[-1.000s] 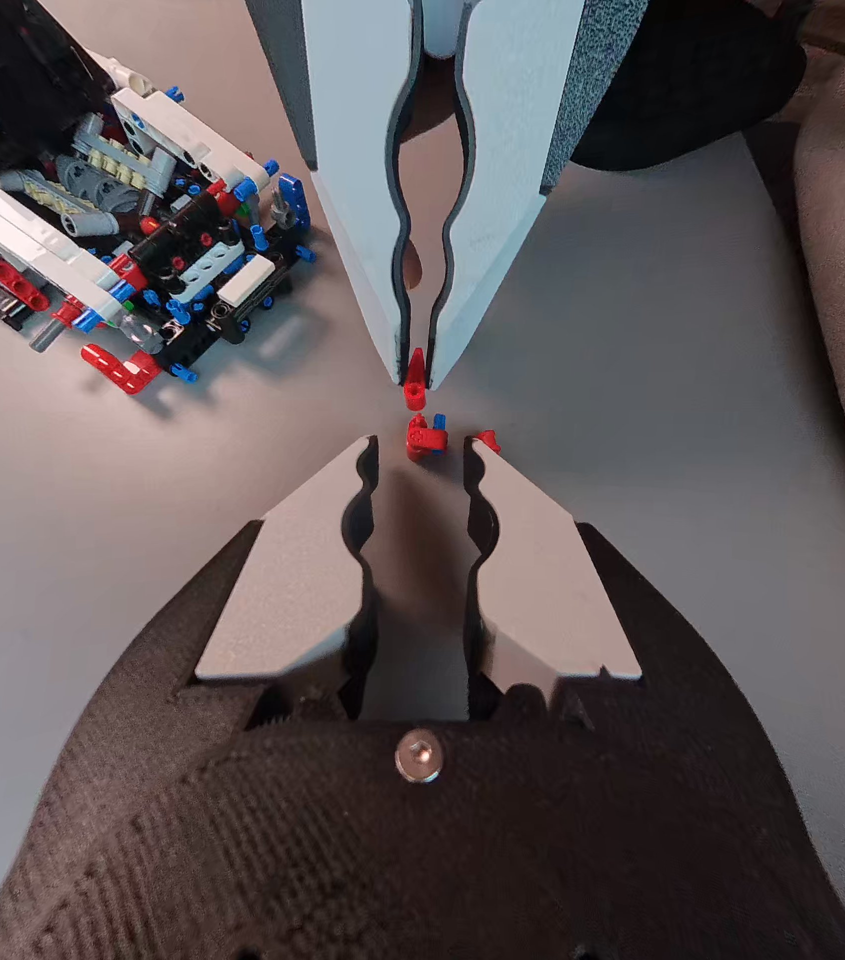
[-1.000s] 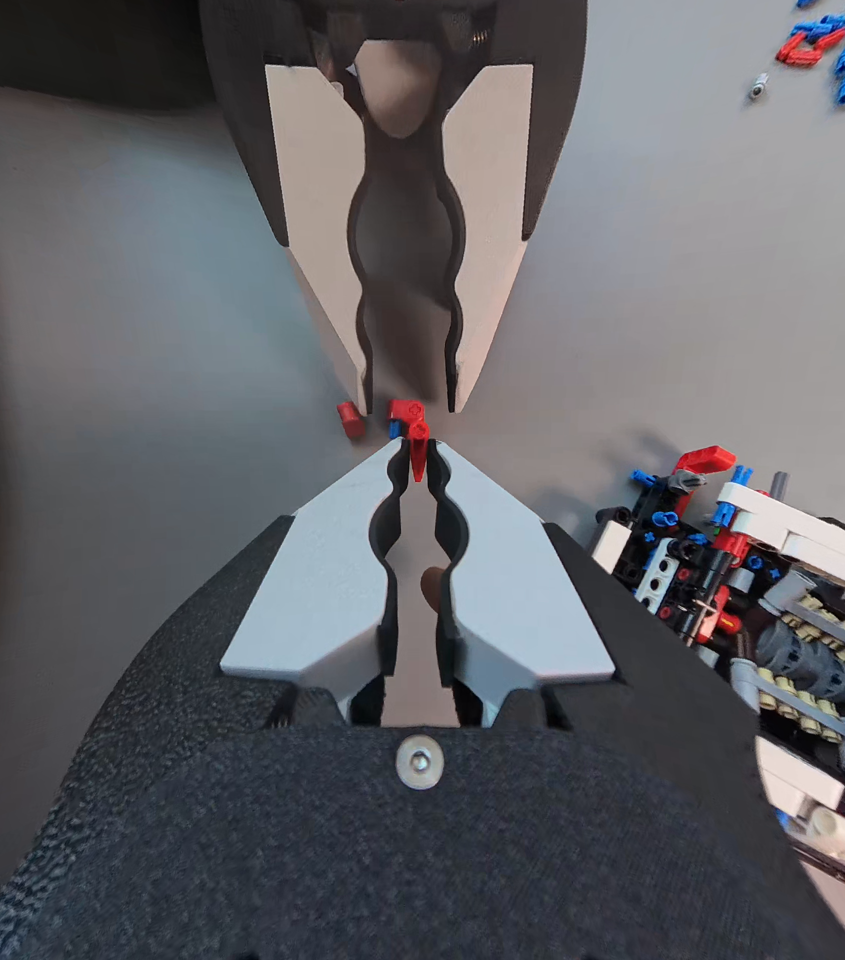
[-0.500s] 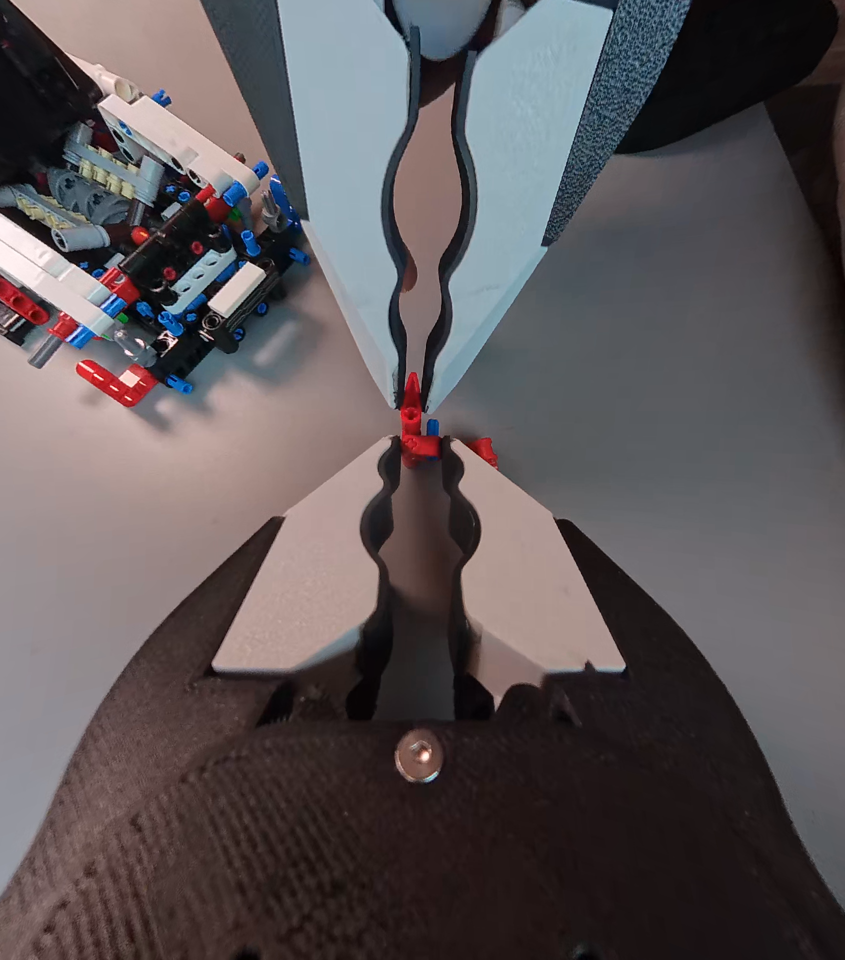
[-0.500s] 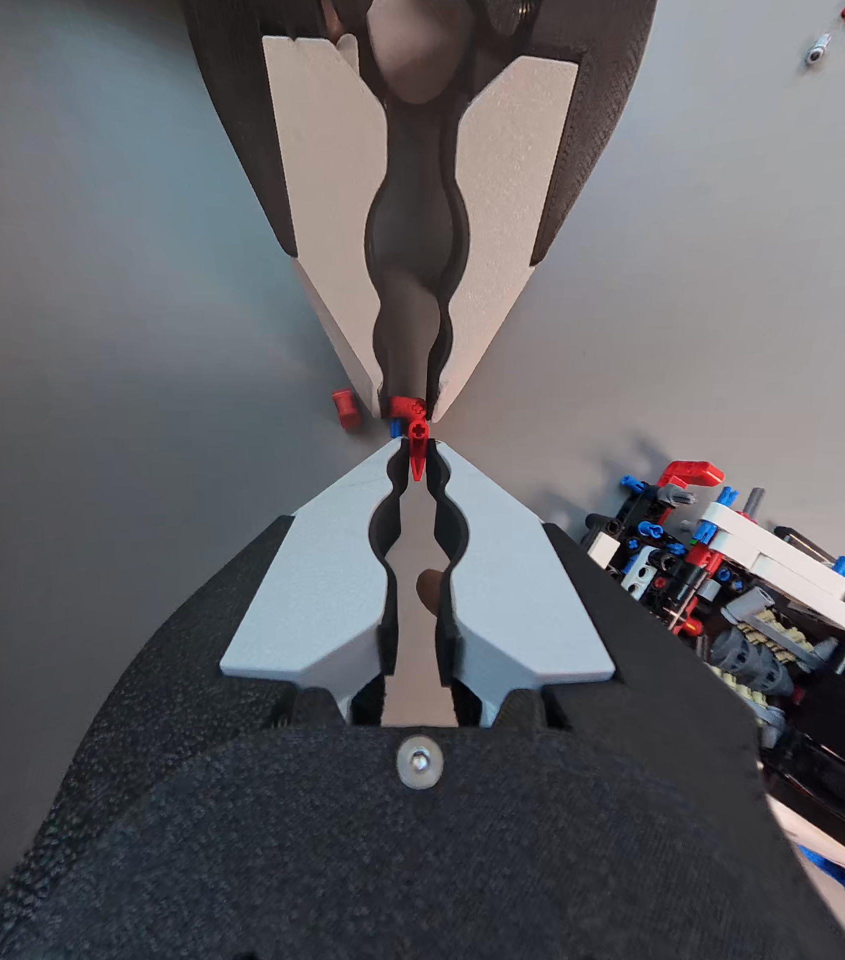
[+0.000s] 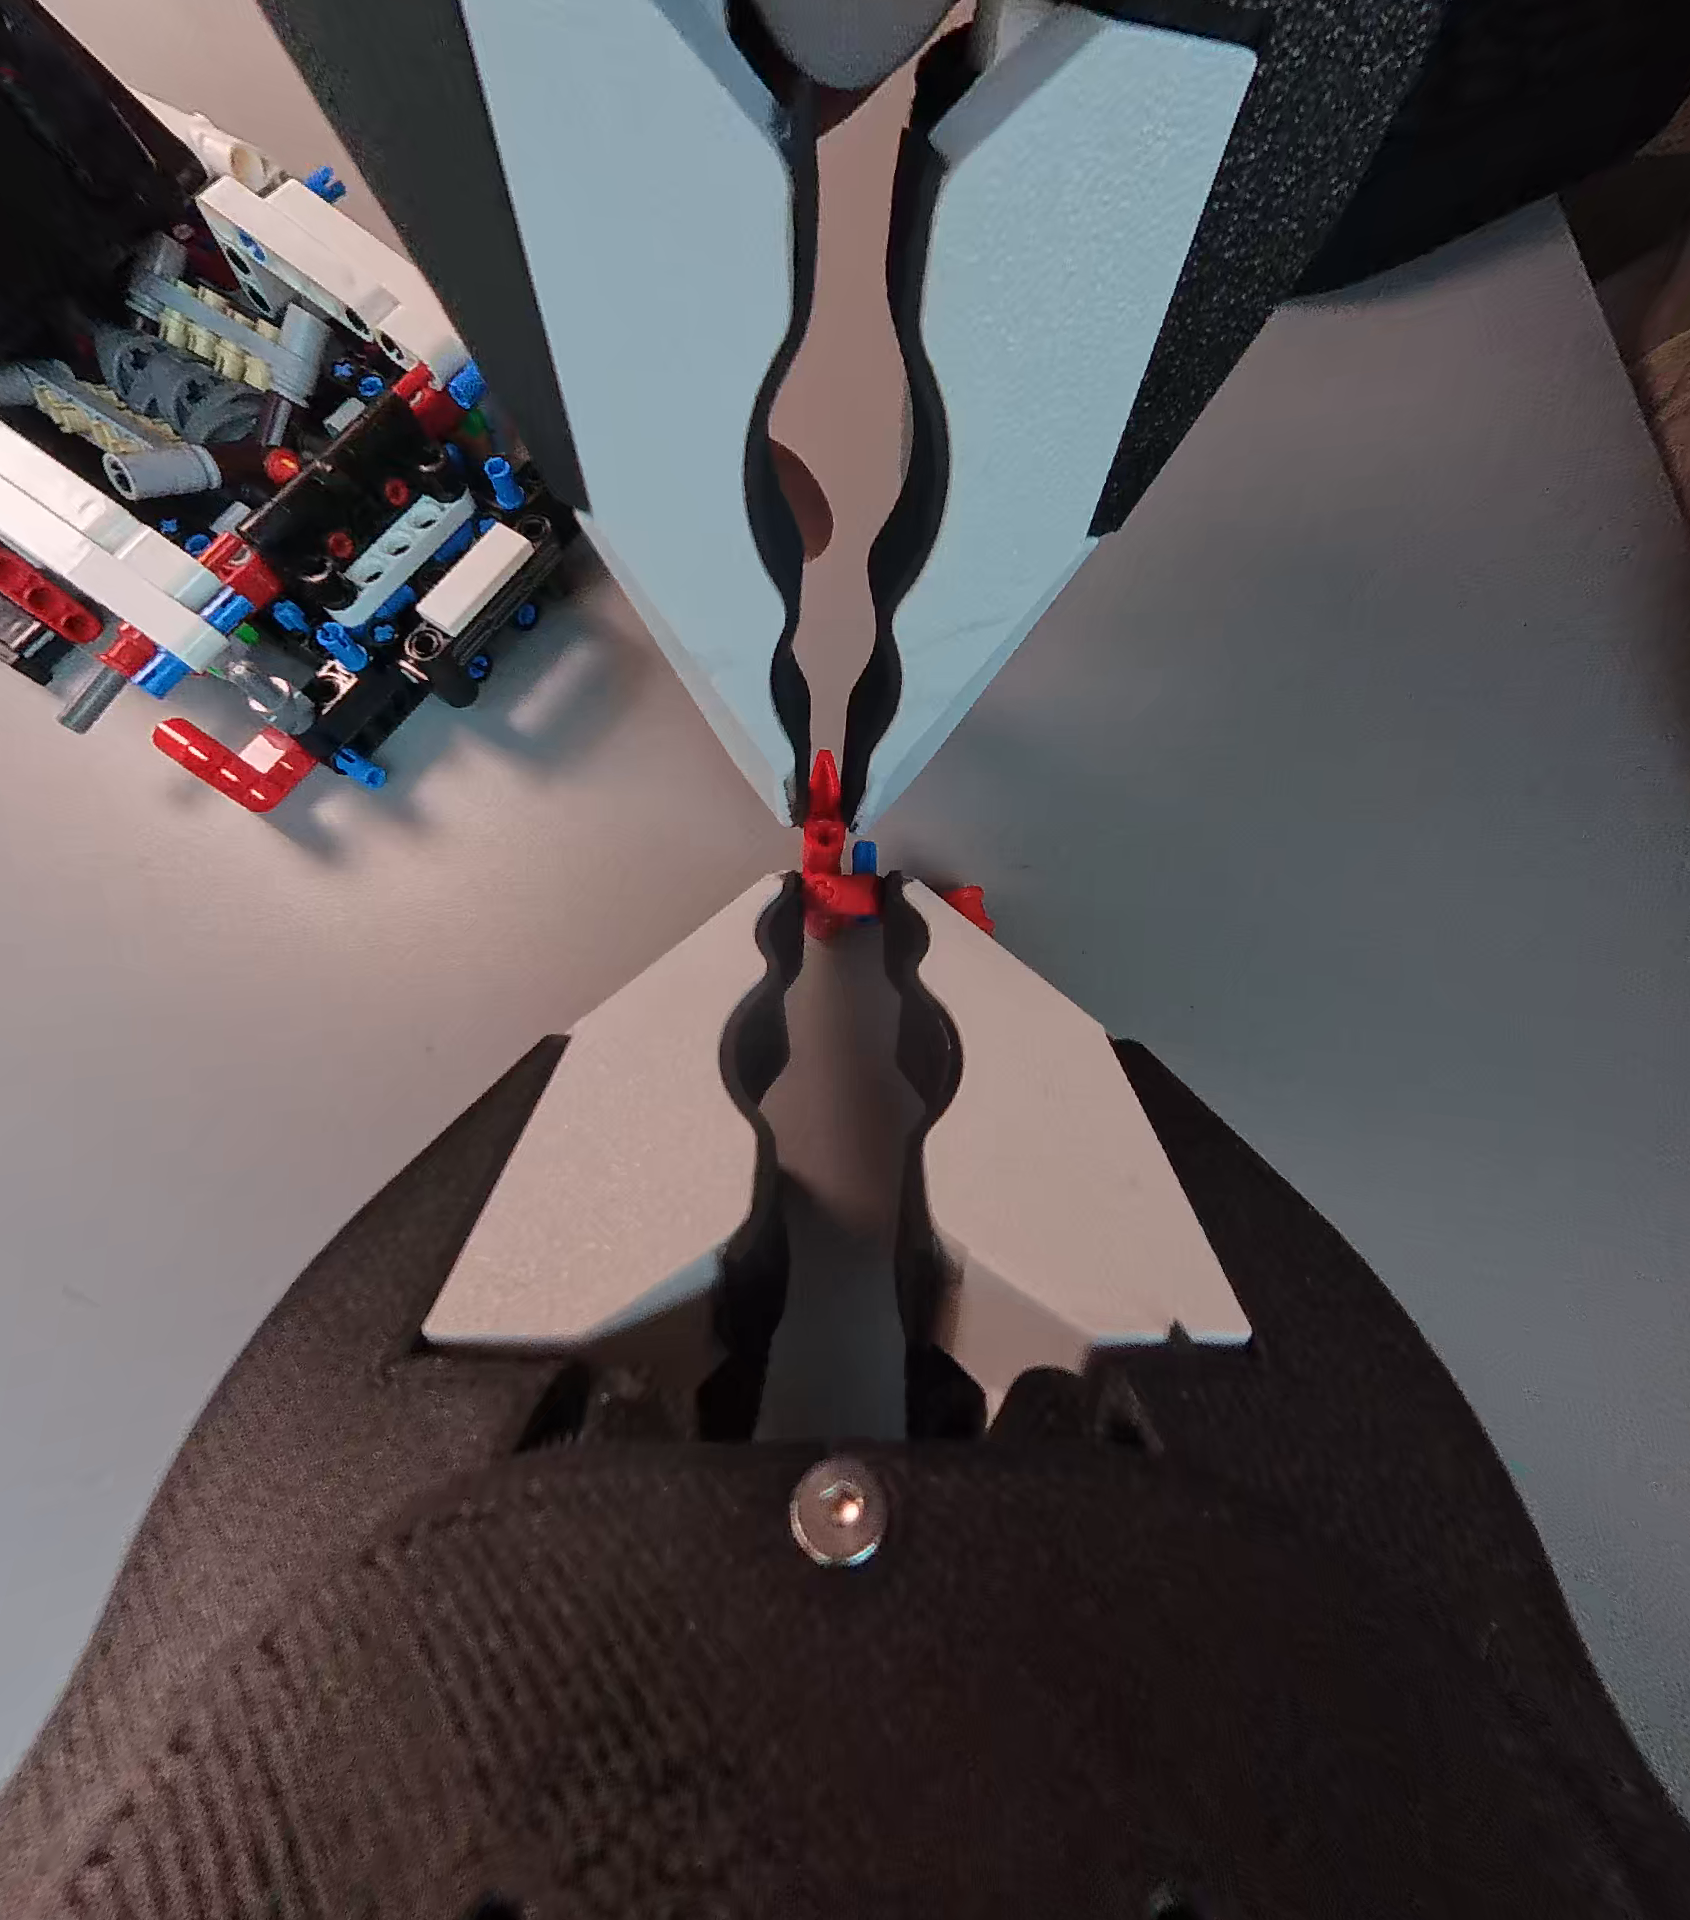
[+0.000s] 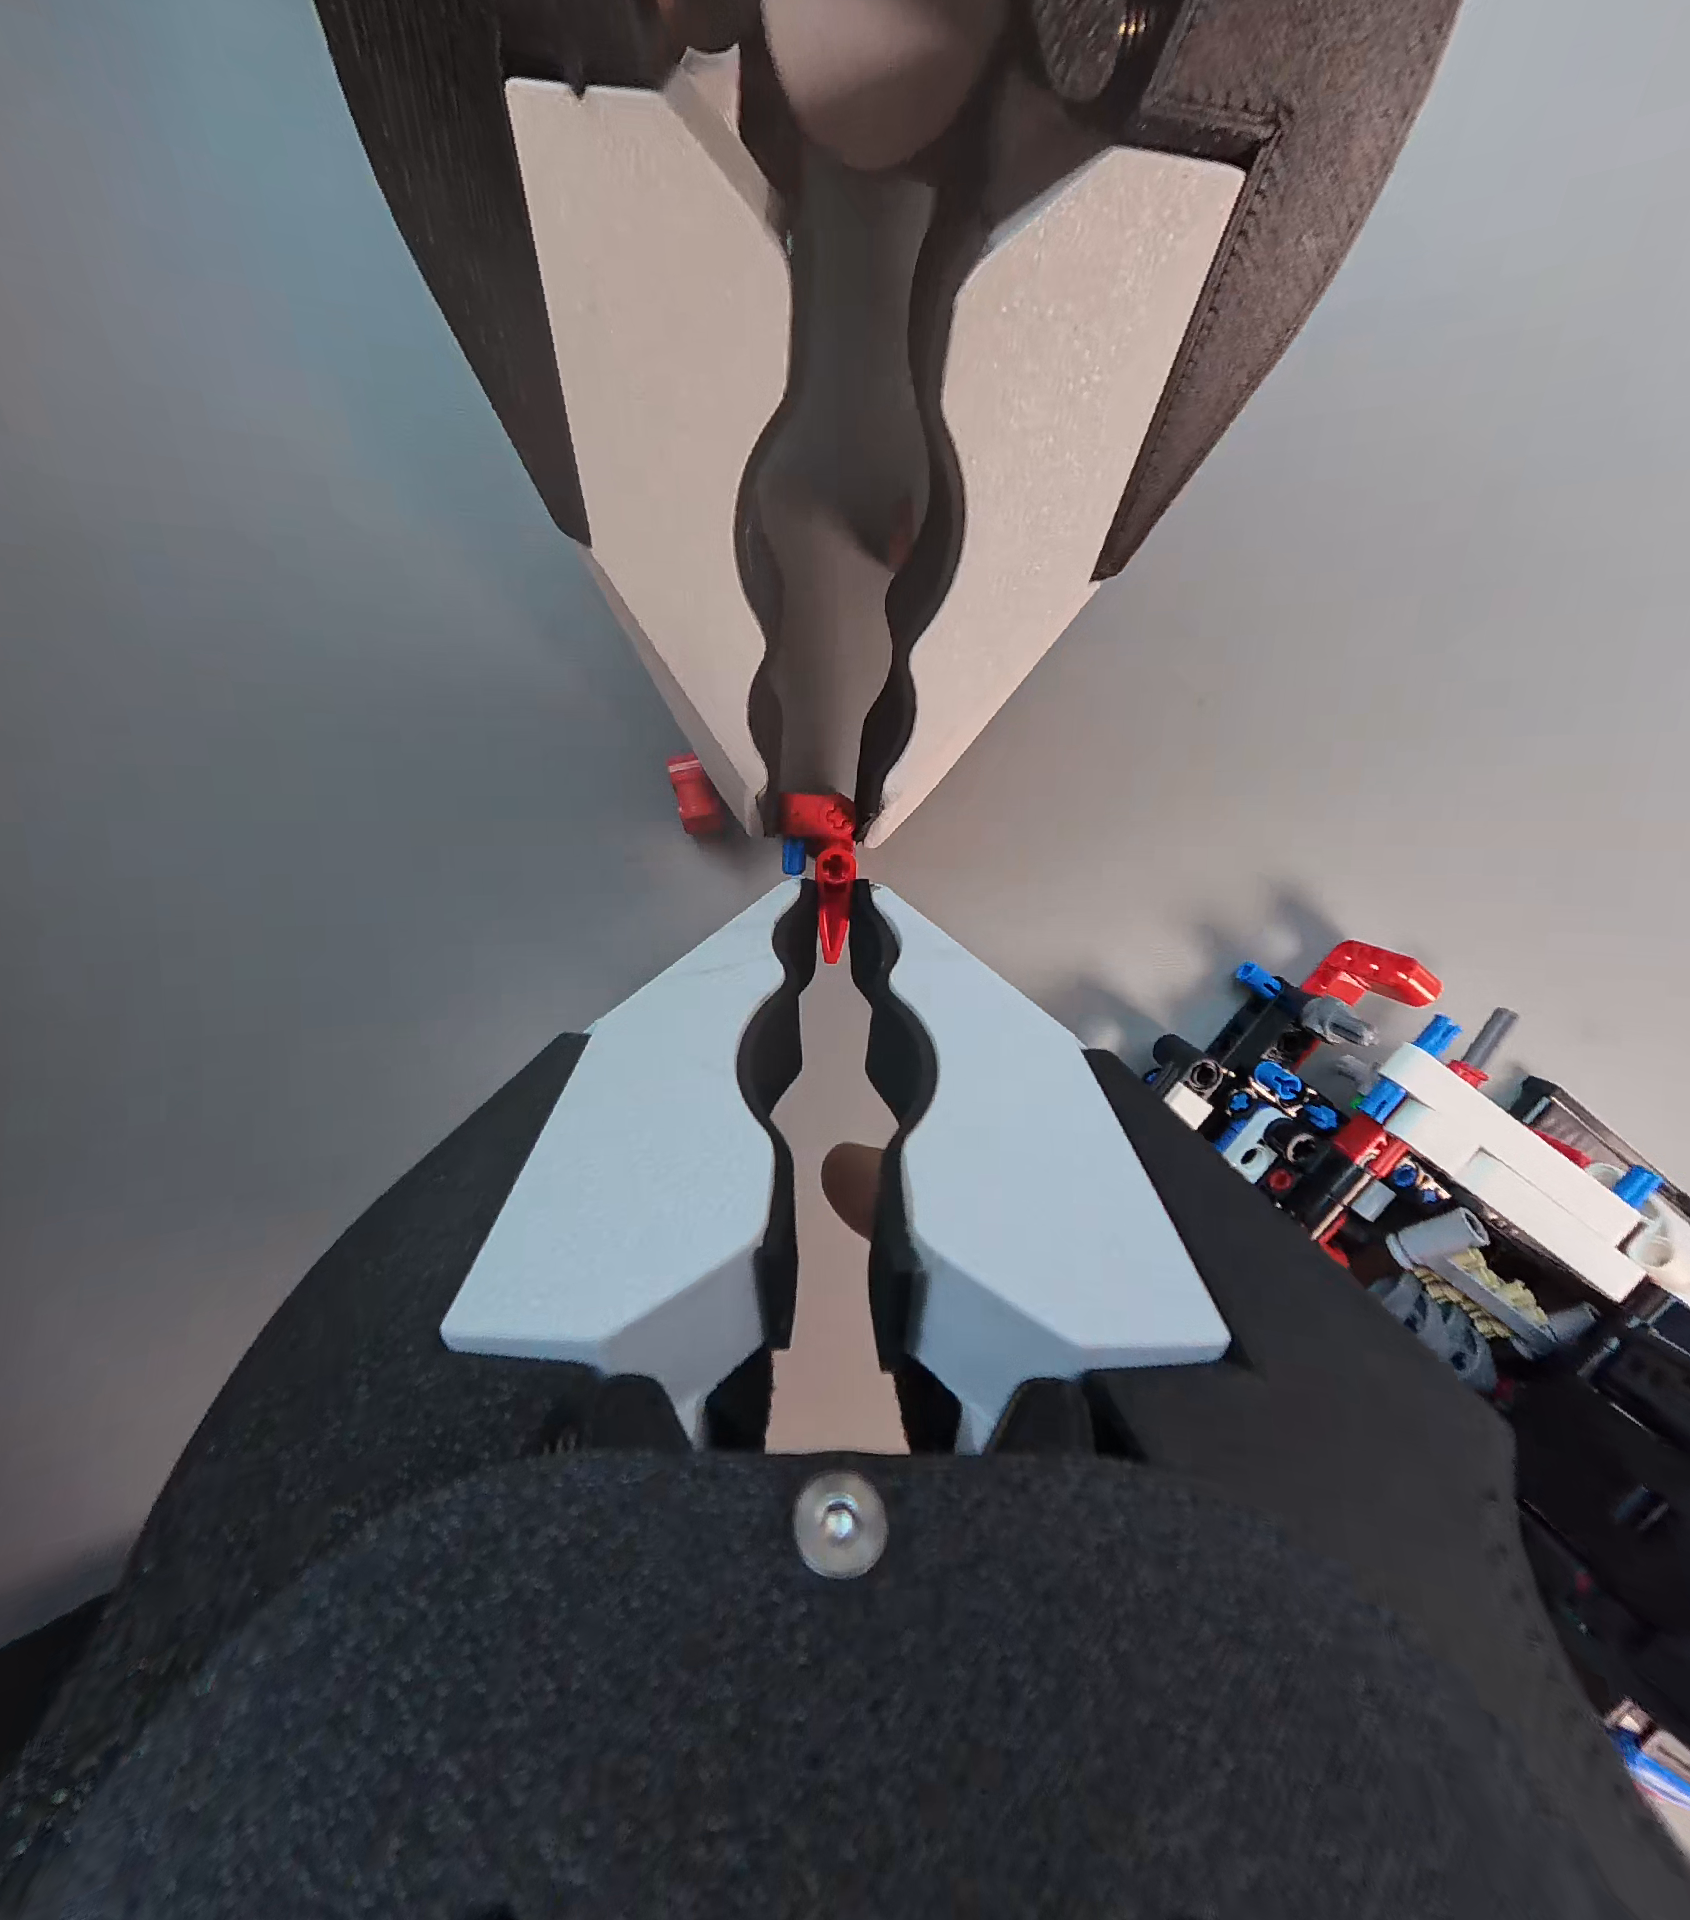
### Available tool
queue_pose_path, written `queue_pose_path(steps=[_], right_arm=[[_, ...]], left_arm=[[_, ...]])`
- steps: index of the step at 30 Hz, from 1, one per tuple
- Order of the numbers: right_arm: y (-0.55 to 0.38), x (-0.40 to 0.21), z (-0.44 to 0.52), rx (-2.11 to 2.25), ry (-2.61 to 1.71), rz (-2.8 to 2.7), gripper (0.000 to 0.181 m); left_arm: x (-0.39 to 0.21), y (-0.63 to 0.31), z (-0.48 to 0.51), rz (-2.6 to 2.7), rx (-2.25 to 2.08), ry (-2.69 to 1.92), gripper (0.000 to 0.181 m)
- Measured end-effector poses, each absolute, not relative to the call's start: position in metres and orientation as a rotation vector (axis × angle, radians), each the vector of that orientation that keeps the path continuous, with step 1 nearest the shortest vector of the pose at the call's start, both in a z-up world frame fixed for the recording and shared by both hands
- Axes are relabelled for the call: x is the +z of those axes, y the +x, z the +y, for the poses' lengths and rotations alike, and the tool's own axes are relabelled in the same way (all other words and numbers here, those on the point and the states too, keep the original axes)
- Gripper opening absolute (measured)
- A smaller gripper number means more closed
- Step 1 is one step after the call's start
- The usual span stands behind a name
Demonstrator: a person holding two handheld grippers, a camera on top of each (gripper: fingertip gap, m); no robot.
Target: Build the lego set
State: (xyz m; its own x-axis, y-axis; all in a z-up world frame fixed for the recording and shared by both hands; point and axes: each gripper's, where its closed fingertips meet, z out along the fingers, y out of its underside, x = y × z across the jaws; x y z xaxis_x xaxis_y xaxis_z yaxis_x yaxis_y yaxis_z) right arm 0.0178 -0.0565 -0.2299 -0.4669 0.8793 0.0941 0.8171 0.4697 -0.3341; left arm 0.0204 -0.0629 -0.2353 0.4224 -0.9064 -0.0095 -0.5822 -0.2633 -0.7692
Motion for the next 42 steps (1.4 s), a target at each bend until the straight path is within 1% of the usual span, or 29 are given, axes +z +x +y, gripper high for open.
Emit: queue_pose_path(steps=[8,13,28,42], right_arm=[[0.016,-0.2273,-0.0592,0.508,-1.47,-2.412,0.003],[0.0156,-0.2274,-0.0595,0.53,-1.46,-2.396,0.003],[0.0165,-0.2305,-0.0586,0.483,-1.483,-2.507,0.003],[0.0172,-0.2334,-0.0588,0.416,-1.399,-2.554,0.003]], left_arm=[[-0.2356,0.0208,-0.0637,1.269,-0.575,-1.957,0.013],[-0.2356,0.0209,-0.0636,1.27,-0.576,-1.956,0.013],[-0.2357,0.0214,-0.0636,1.272,-0.566,-1.945,0.013],[-0.2356,0.0216,-0.0645,1.292,-0.564,-1.922,0.013]])
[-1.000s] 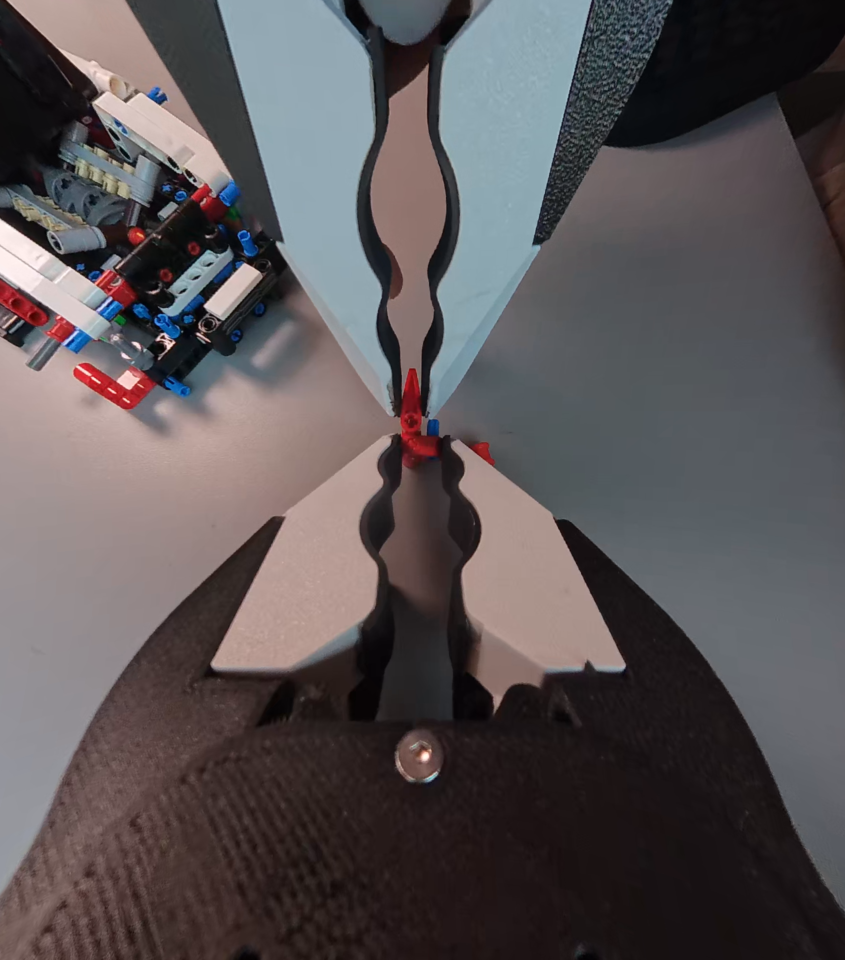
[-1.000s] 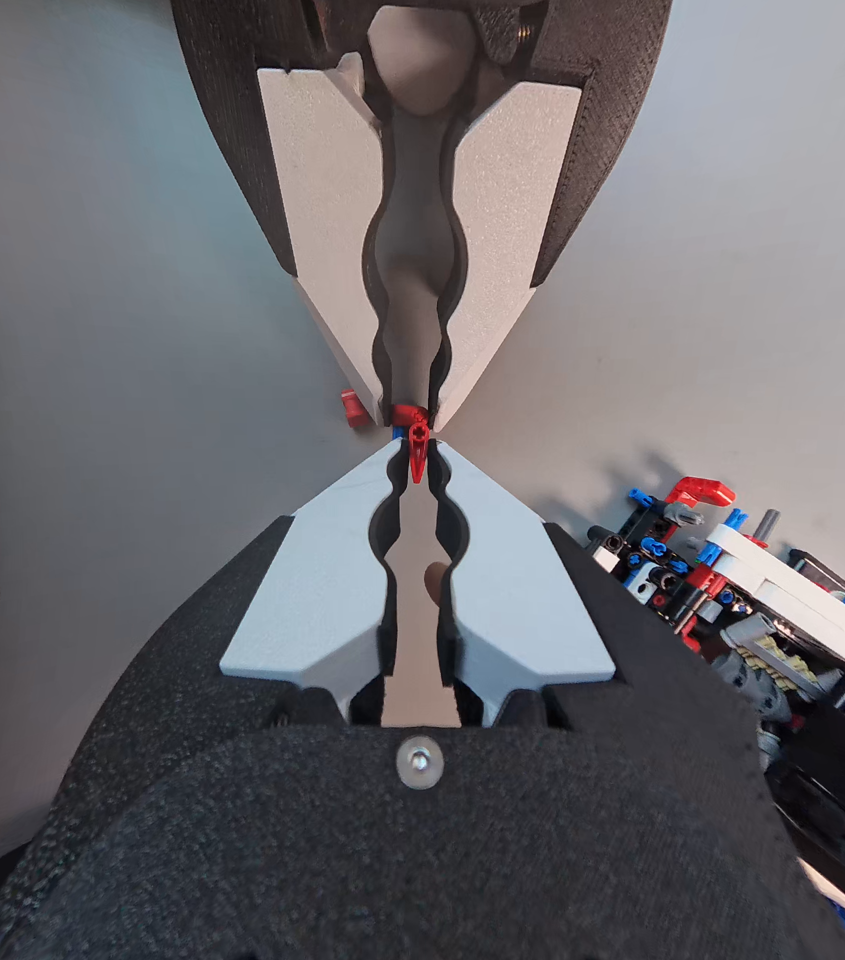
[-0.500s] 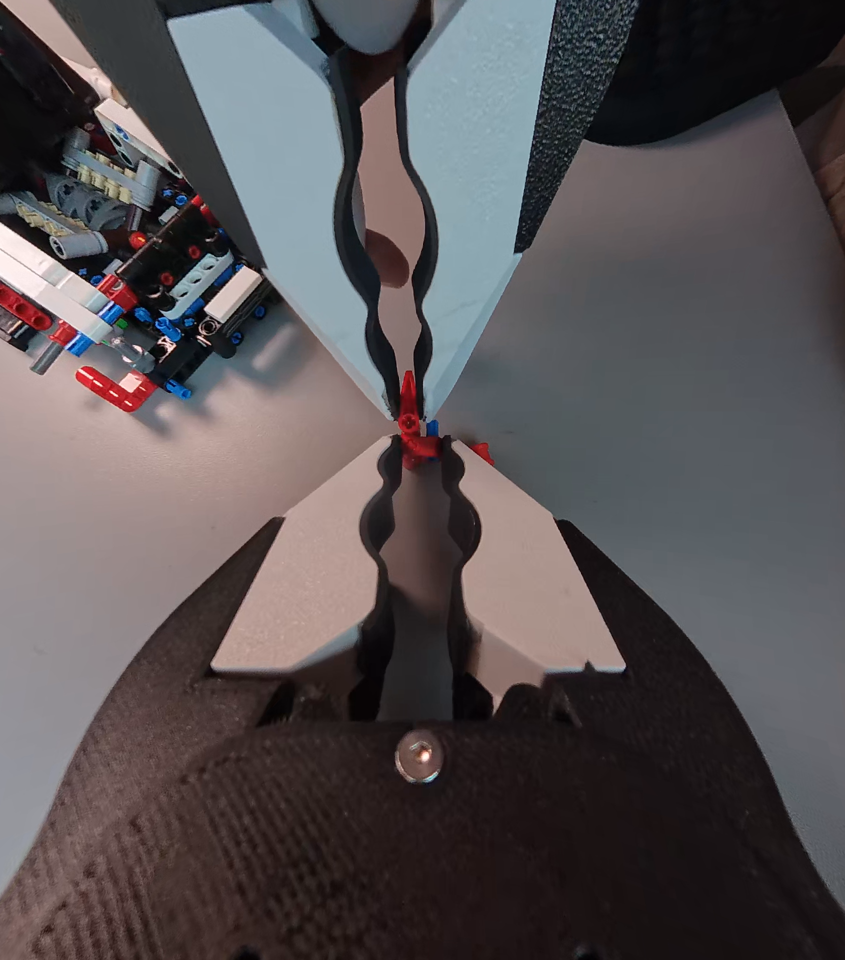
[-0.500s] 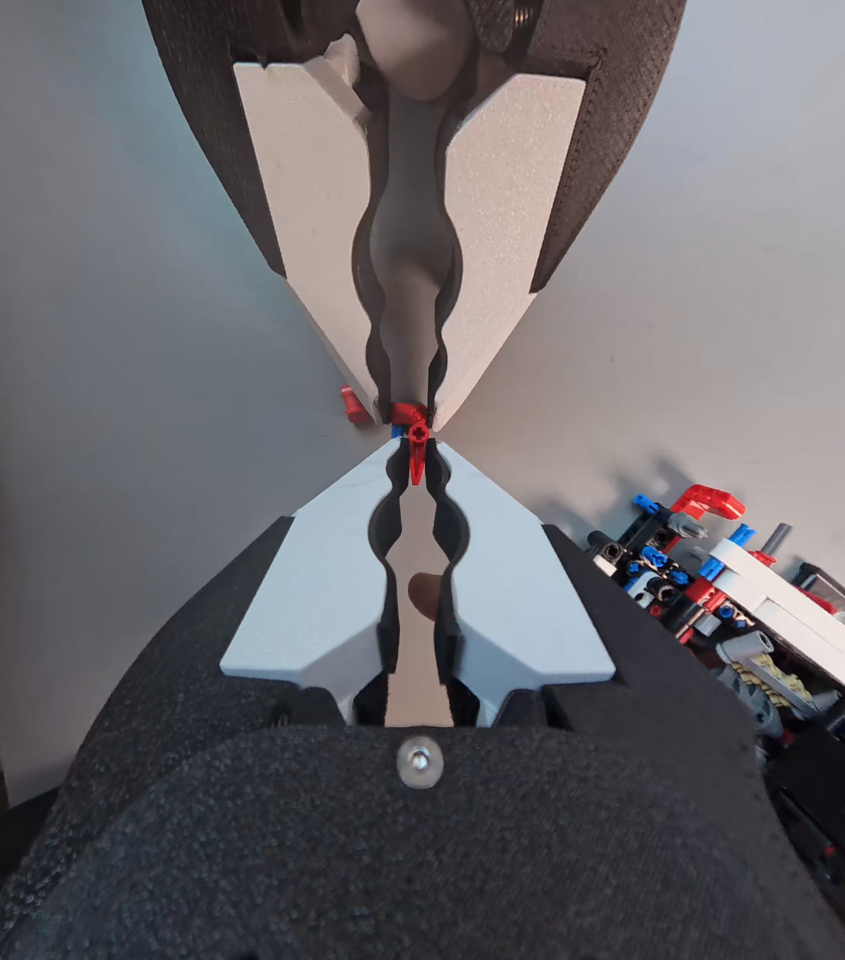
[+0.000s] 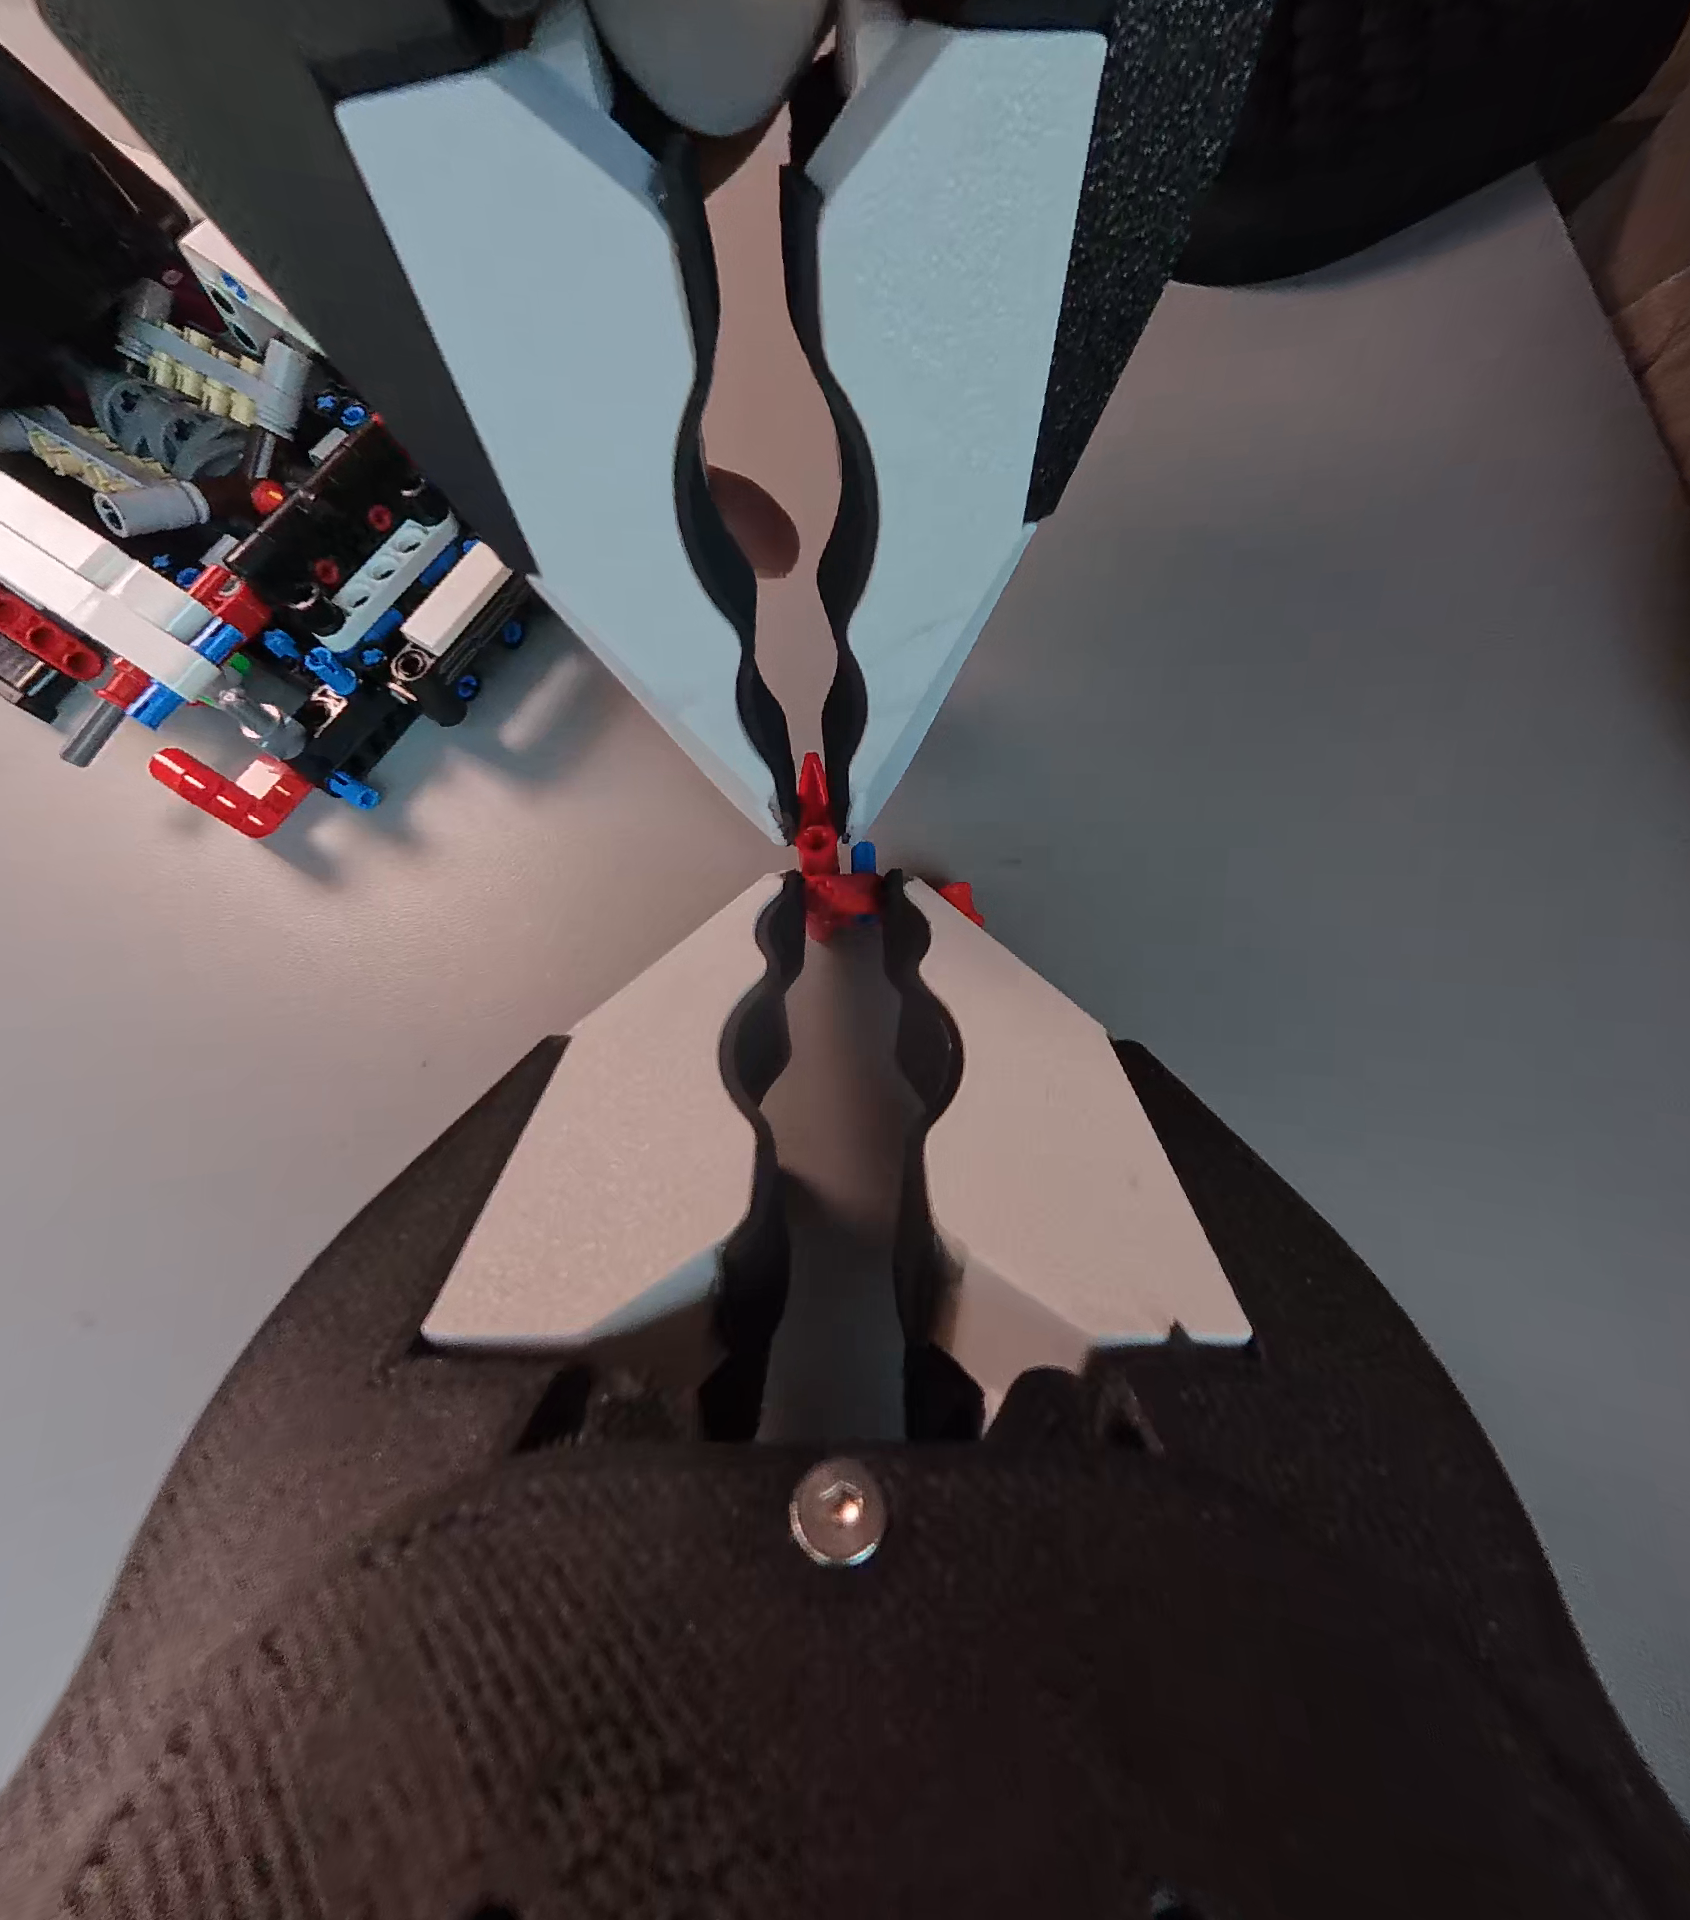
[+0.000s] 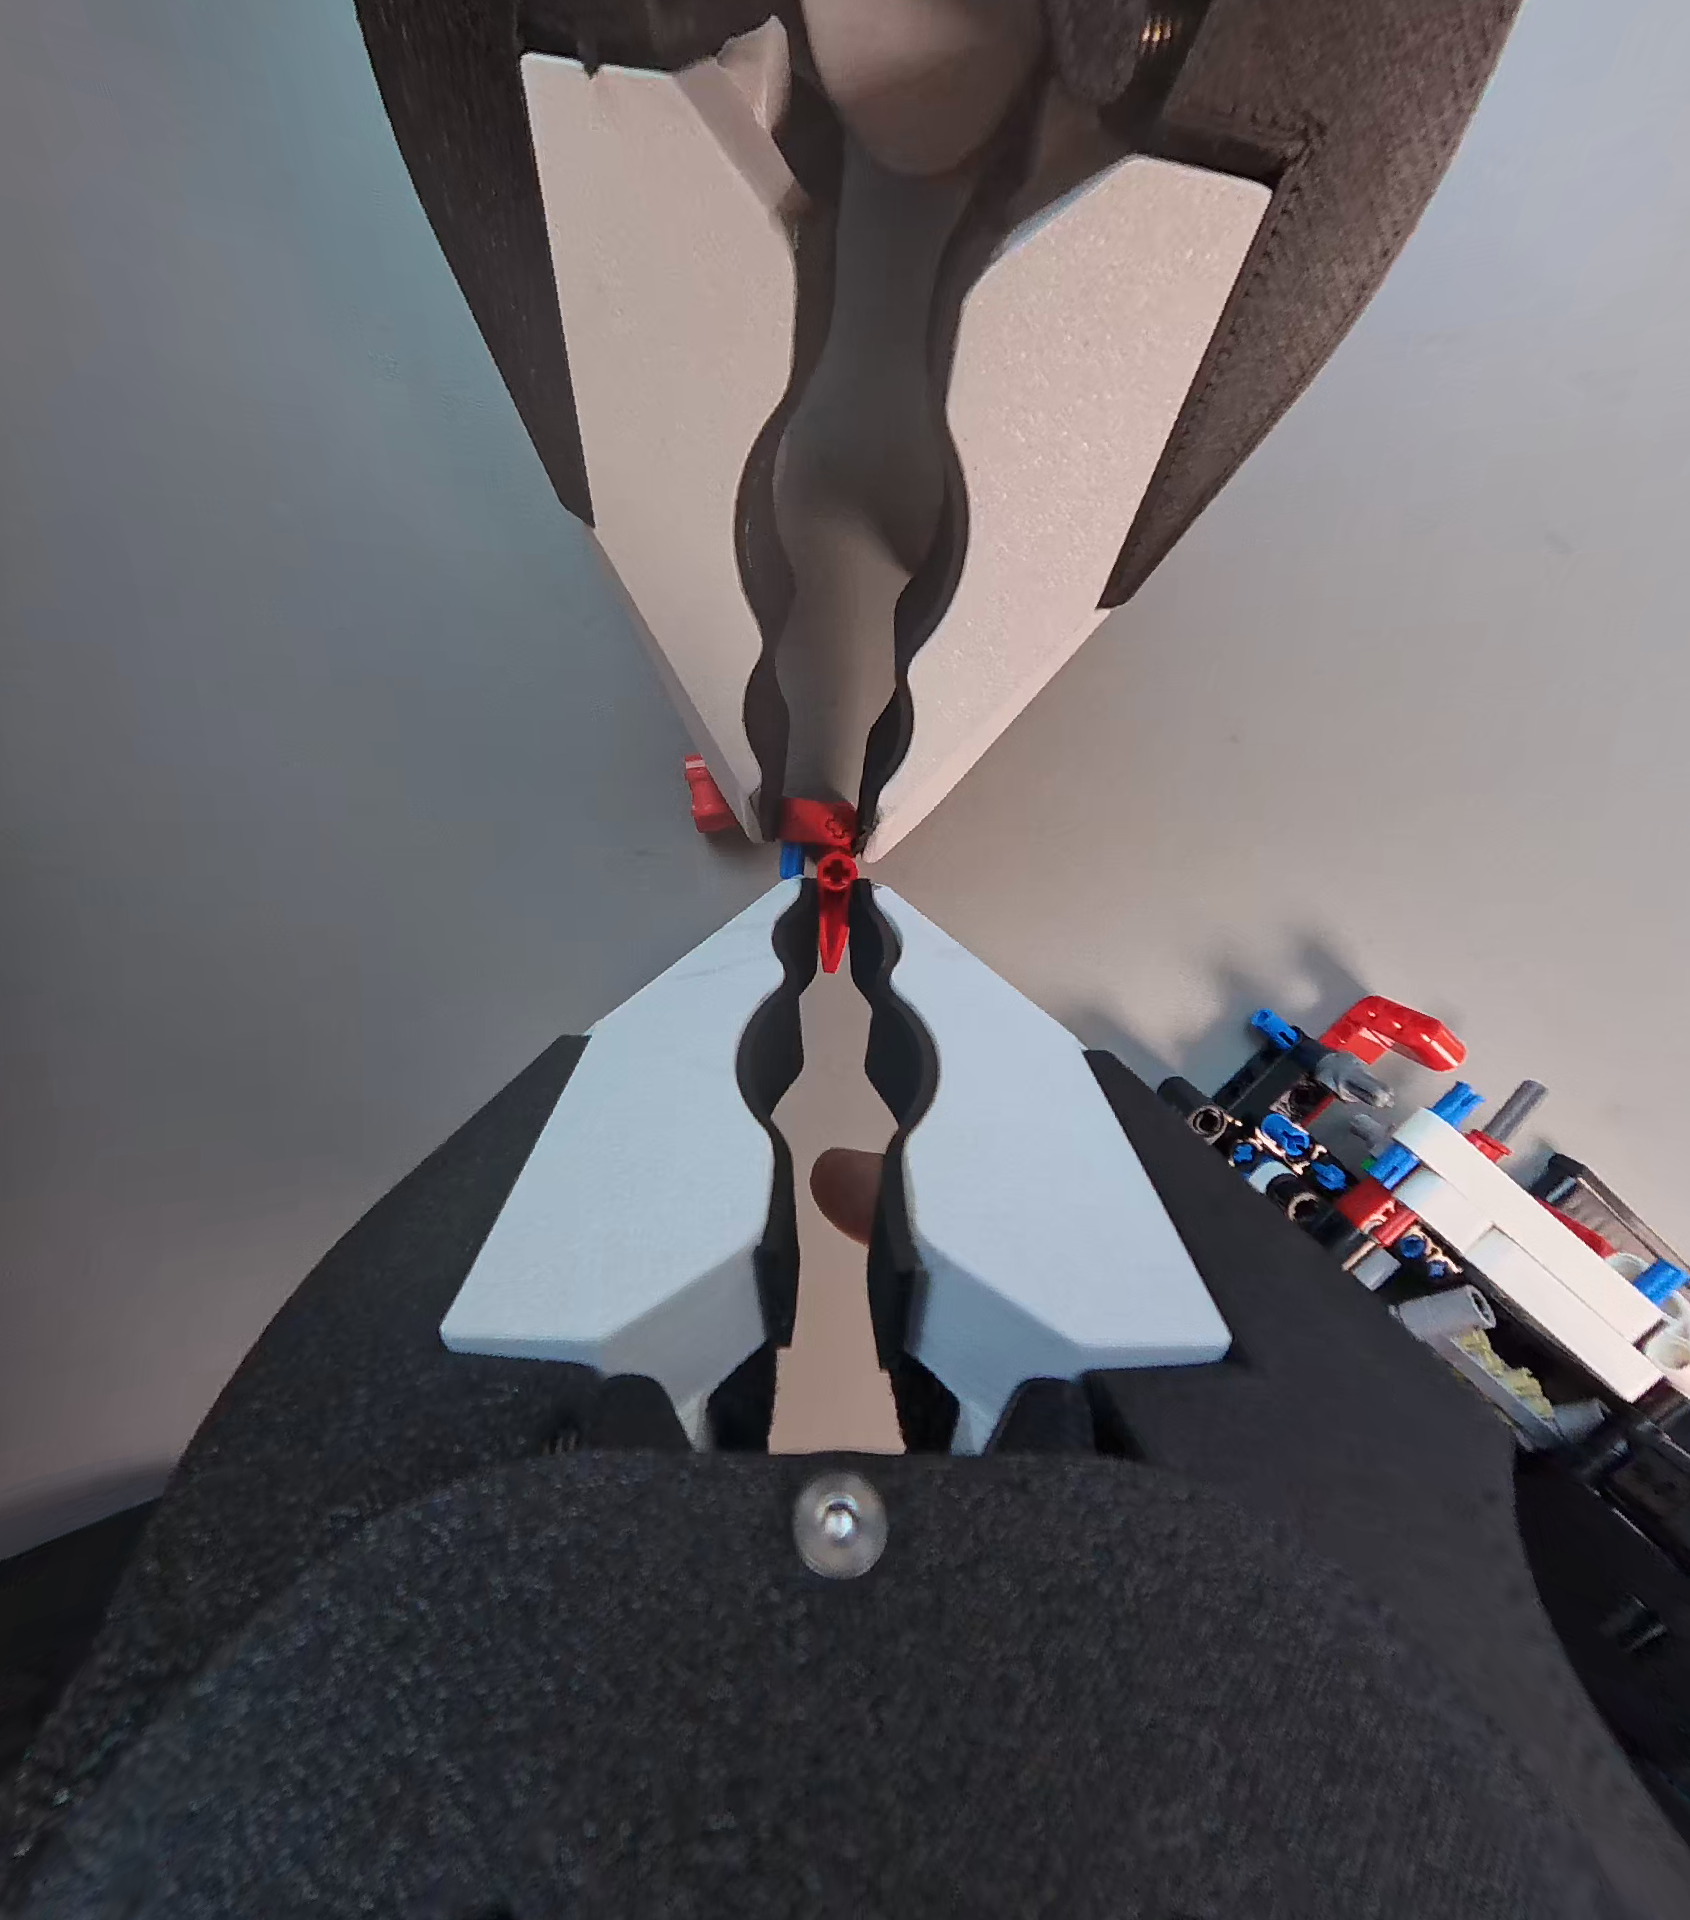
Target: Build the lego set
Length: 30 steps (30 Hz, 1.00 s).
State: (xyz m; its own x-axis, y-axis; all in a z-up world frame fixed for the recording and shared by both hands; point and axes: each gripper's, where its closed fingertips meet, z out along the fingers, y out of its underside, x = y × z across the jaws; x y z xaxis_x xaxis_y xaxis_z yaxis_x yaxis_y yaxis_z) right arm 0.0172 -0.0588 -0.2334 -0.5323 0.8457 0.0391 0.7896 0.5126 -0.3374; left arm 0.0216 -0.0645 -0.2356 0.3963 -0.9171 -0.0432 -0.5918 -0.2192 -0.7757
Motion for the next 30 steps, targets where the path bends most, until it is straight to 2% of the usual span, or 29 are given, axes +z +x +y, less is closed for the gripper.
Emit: queue_pose_path(steps=[11,15,30], right_arm=[[0.013,-0.22,-0.062,0.703,-1.506,-2.371,0.008],[0.013,-0.224,-0.062,0.659,-1.487,-2.411,0.0],[0.012,-0.226,-0.063,0.595,-1.448,-2.443,0.0]], left_arm=[[-0.236,0.021,-0.066,1.298,-0.558,-1.918,0.013],[-0.236,0.021,-0.066,1.301,-0.566,-1.92,0.013],[-0.236,0.022,-0.066,1.297,-0.58,-1.906,0.013]])
